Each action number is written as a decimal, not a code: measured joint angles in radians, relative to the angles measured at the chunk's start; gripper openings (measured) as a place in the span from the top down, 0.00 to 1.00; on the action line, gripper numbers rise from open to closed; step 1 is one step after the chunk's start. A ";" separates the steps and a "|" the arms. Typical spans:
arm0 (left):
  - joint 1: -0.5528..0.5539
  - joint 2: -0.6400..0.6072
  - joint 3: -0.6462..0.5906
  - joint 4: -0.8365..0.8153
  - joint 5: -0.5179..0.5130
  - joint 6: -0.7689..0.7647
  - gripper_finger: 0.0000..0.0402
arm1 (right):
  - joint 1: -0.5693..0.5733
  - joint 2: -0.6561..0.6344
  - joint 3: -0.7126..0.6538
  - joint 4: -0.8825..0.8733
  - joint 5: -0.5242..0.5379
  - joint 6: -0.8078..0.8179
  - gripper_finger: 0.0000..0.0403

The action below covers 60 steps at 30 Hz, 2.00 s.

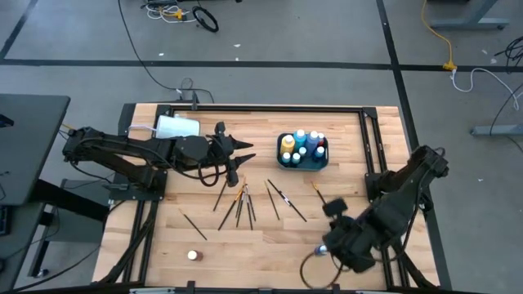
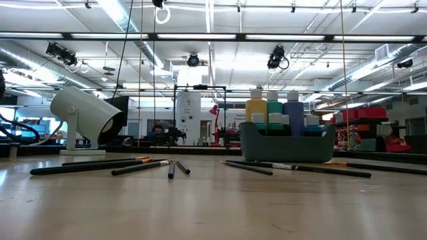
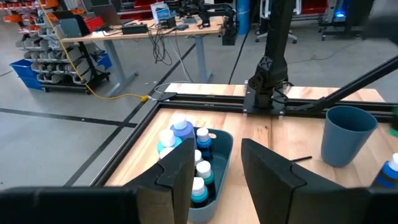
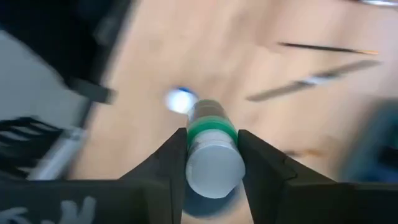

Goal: Pick & Place Paint Supplies
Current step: Put the small green paint bottle into the bin

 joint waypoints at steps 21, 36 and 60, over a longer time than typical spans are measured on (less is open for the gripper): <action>0.000 0.000 0.000 0.001 0.102 0.012 0.65 | -0.708 -0.392 -0.396 0.126 0.155 -0.299 0.70; 0.000 0.000 0.000 0.019 0.092 0.019 0.65 | -0.980 -0.414 -0.808 0.471 -0.034 -0.484 0.70; 0.000 0.000 0.000 0.038 0.093 0.023 0.65 | -1.057 -0.408 -1.021 0.739 -0.109 -0.549 0.64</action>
